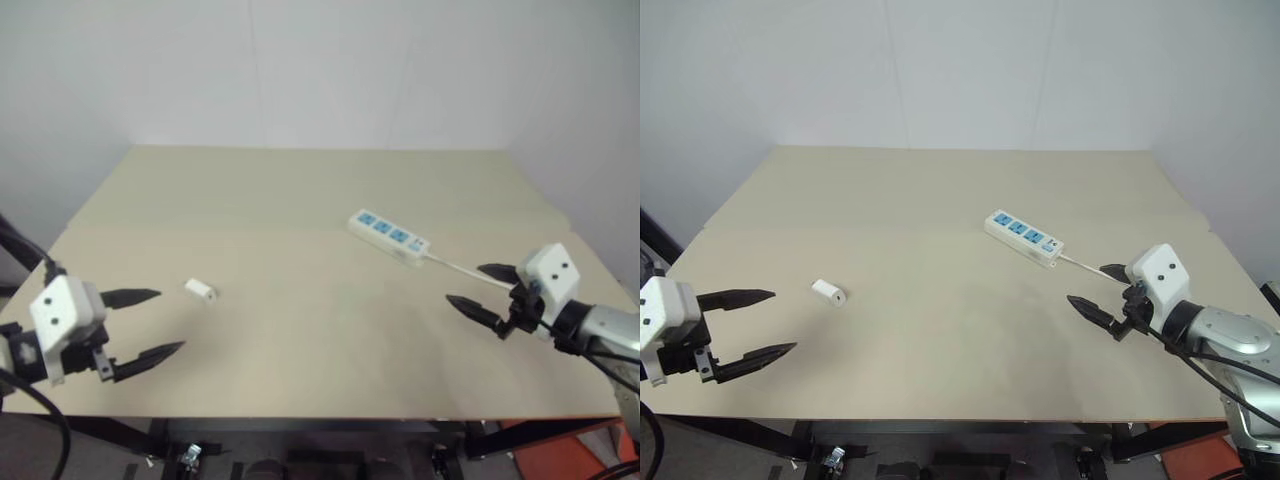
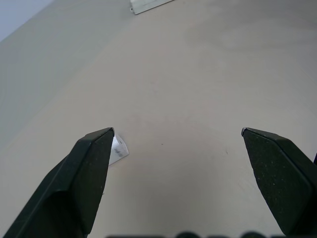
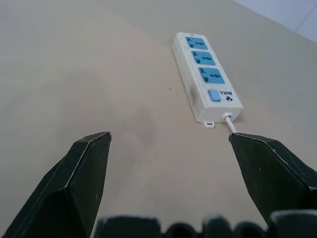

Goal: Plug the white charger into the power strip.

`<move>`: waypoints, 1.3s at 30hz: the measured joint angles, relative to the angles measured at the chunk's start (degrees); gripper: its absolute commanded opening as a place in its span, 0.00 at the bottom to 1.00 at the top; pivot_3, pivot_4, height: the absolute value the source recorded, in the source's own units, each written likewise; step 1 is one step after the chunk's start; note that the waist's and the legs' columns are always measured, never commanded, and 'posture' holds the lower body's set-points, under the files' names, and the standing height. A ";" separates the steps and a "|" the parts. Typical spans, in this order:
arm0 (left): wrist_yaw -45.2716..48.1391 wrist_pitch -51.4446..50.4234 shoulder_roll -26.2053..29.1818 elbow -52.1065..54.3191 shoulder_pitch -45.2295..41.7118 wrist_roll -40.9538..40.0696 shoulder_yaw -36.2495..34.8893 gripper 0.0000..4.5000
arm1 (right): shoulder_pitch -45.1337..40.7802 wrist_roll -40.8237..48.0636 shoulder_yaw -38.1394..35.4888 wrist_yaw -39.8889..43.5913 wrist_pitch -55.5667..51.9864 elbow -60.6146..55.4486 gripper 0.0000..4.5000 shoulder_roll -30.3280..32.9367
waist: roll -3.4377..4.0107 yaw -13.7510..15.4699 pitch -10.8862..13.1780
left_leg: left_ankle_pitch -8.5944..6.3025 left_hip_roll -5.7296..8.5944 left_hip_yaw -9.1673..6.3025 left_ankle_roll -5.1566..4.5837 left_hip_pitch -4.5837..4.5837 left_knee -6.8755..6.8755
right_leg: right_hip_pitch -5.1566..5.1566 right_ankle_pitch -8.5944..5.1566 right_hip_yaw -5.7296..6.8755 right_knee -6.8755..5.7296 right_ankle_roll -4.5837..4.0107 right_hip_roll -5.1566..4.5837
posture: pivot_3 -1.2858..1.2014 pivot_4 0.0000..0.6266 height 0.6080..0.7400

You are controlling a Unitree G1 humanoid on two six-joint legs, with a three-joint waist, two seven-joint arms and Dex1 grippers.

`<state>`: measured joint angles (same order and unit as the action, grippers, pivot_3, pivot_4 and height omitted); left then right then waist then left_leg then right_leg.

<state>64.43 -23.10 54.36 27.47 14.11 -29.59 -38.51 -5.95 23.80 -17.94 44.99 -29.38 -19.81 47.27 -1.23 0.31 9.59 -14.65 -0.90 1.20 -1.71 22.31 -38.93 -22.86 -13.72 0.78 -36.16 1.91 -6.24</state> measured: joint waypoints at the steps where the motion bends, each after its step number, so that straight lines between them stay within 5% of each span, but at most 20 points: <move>1: 0.03 0.23 0.00 -0.06 -0.01 0.04 0.08 1.00 | -0.02 -0.02 0.23 -0.03 0.00 0.01 1.00 0.00 | 0.00 0.00 0.00 | 0.00 0.00 0.01 0.00 0.00 0.00 | -0.01 0.00 -0.01 0.00 0.00 0.00 | 0.52 0.24 1.00; 19: 0.38 3.03 1.59 -2.72 -2.66 1.93 3.09 1.00 | -0.10 -0.04 1.38 -0.21 0.06 0.04 1.00 -0.19 | -0.02 0.12 -0.01 | 0.00 -0.07 0.43 0.00 0.07 0.02 | -0.23 0.05 -0.19 -0.05 -0.03 0.08 | 0.52 0.24 1.00; 27: 7.25 14.03 12.91 -18.90 -24.41 8.86 17.78 1.00 | -2.73 -0.16 4.19 -0.16 0.42 0.39 1.00 -1.53 | -0.04 0.20 -0.01 | 0.00 -0.06 0.62 0.00 0.16 0.04 | -0.30 0.08 -0.18 0.02 -0.01 0.14 | 0.52 0.24 1.00; 32: 14.58 21.56 13.05 -29.66 -37.39 12.27 28.93 1.00 | -3.35 -0.68 5.51 -0.77 0.54 0.70 1.00 -2.51 | -0.04 0.12 0.00 | 0.00 -0.05 0.69 -0.01 0.33 0.01 | -0.42 0.09 -0.16 -0.02 0.01 0.14 | 0.52 0.24 1.00; 39: 20.28 26.55 10.68 -37.46 -45.64 13.83 35.19 1.00 | -4.83 -1.14 6.29 -2.11 0.57 1.04 1.00 -3.96 | -0.05 -0.12 0.01 | 0.00 -0.06 0.69 -0.02 0.38 -0.06 | -0.45 0.12 -0.14 -0.07 0.06 0.15 | 0.52 0.24 1.00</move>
<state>84.71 3.45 65.03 -9.99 -31.53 -15.76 -3.31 -10.78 22.66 -11.64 42.88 -28.81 -18.77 43.31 -1.29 0.19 9.59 -14.65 -0.96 1.89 -1.72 22.69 -38.98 -23.30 -13.59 0.64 -36.23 1.96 -6.08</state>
